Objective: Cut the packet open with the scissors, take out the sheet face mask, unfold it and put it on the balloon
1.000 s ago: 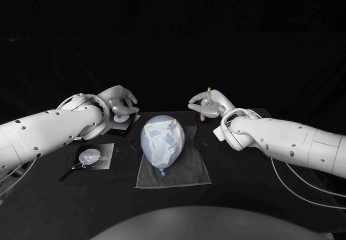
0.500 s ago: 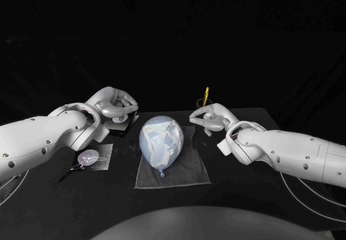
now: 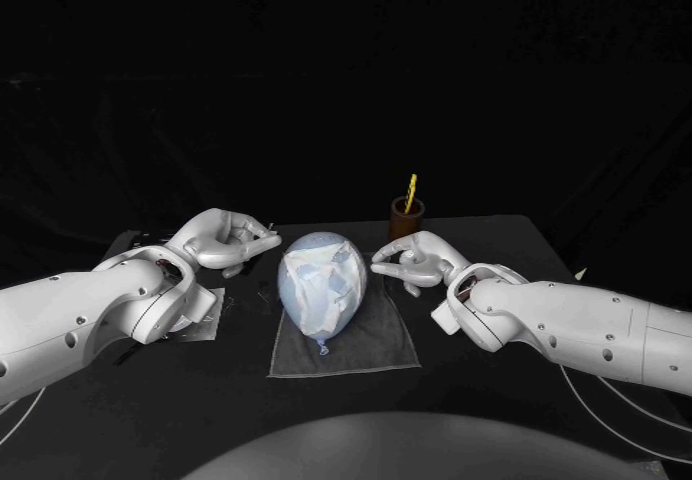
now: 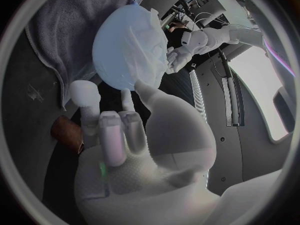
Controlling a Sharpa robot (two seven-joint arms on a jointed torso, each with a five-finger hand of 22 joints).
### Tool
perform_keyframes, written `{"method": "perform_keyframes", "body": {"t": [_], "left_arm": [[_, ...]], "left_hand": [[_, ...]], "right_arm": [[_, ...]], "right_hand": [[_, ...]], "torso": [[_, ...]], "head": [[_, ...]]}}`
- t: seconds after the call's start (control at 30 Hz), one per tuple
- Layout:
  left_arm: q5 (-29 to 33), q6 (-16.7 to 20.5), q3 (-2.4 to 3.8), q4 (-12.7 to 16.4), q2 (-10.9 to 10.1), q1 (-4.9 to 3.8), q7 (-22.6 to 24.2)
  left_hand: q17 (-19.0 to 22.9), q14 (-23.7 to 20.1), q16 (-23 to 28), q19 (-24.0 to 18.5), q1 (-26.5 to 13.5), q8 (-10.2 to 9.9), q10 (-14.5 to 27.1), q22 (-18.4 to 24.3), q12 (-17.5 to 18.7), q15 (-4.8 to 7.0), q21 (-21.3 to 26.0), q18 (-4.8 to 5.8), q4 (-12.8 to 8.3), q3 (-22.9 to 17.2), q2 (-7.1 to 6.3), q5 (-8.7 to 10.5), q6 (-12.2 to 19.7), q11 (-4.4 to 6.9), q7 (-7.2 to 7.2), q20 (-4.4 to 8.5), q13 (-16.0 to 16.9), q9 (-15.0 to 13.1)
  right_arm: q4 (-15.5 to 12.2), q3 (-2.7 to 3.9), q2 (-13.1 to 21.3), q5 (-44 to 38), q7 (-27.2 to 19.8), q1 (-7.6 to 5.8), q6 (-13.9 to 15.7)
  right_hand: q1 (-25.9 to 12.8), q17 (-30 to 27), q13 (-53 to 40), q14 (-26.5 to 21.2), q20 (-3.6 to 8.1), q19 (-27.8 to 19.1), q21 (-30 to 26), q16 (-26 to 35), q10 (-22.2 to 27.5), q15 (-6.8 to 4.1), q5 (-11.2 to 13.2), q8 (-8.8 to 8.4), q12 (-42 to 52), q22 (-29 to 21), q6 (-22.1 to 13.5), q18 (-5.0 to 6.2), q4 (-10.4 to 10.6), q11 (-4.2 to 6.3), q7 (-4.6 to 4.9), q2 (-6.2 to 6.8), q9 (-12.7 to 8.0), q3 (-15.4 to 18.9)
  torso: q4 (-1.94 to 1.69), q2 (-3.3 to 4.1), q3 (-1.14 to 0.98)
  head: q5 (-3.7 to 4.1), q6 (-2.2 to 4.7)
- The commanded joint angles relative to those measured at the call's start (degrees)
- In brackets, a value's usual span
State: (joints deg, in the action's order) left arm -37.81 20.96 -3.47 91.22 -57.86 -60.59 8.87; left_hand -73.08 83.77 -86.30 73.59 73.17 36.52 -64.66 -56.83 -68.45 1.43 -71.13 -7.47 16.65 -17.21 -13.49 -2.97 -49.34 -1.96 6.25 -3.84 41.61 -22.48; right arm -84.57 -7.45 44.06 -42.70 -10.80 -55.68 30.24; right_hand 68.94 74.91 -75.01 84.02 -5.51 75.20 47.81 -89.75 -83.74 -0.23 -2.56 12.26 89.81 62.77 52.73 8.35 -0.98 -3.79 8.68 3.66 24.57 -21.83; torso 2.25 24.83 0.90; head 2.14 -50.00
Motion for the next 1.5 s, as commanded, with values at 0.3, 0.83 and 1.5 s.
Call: {"method": "perform_keyframes", "body": {"t": [0.3,0.83,1.5], "left_arm": [[-9.05,-2.33,-0.58,2.02,-0.52,1.25,-2.52],[-13.61,-2.13,-1.08,2.5,0.16,3.36,-6.69],[-17.47,-2.51,-1.11,3.12,1.68,3.46,-11.05]], "left_hand": [[-2.57,2.03,-0.56,0.99,-1.47,0.88,-1.12,-1.45,-1.57,0.73,-1.04,1.2,0.08,4.68,1.16,0.19,-0.33,0.52,-0.58,0.47,2.79,-0.75],[-2.67,2.06,-0.36,1.02,0.72,2.21,-1.0,-1.69,-1.47,1.12,-1.16,1.23,0.05,10.11,2.98,0.19,-1.0,0.98,-1.12,0.8,3.5,-1.79],[-4.0,2.51,-0.48,1.13,1.07,4.53,-4.45,-1.98,-4.33,1.79,-1.28,1.27,0.16,15.92,4.73,0.19,-2.11,1.77,-2.06,1.29,9.84,-3.19]], "right_arm": [[-0.42,0.04,-0.37,-3.78,1.95,0.29,0.81],[-0.68,-0.15,-1.31,-5.27,2.53,0.94,0.34],[-0.38,-0.16,-2.5,-6.21,3.48,1.39,2.91]], "right_hand": [[-1.21,15.09,-14.99,5.98,-0.26,0.2,0.2,-0.25,-6.26,0.54,-0.19,-1.27,0.19,0.07,-1.1,-0.24,0.78,-0.72,0.58,1.81,-0.66,2.51],[-1.45,15.09,-14.99,5.98,-0.37,0.0,-0.01,-0.25,-6.26,0.56,-0.2,-1.08,0.19,-0.01,-0.53,-0.14,1.4,-0.66,0.43,1.91,-0.68,3.94],[2.59,15.09,-14.99,5.98,0.63,0.11,0.44,-0.25,-6.26,-0.92,-0.22,1.51,0.19,0.4,4.57,-0.04,0.93,1.24,-1.77,-1.62,-0.11,3.5]], "torso": [[-0.01,-0.04,0.04],[0.03,0.06,0.02],[0.04,0.02,-0.01]], "head": [[-0.28,0.0],[-0.22,0.0],[-0.22,0.0]]}}
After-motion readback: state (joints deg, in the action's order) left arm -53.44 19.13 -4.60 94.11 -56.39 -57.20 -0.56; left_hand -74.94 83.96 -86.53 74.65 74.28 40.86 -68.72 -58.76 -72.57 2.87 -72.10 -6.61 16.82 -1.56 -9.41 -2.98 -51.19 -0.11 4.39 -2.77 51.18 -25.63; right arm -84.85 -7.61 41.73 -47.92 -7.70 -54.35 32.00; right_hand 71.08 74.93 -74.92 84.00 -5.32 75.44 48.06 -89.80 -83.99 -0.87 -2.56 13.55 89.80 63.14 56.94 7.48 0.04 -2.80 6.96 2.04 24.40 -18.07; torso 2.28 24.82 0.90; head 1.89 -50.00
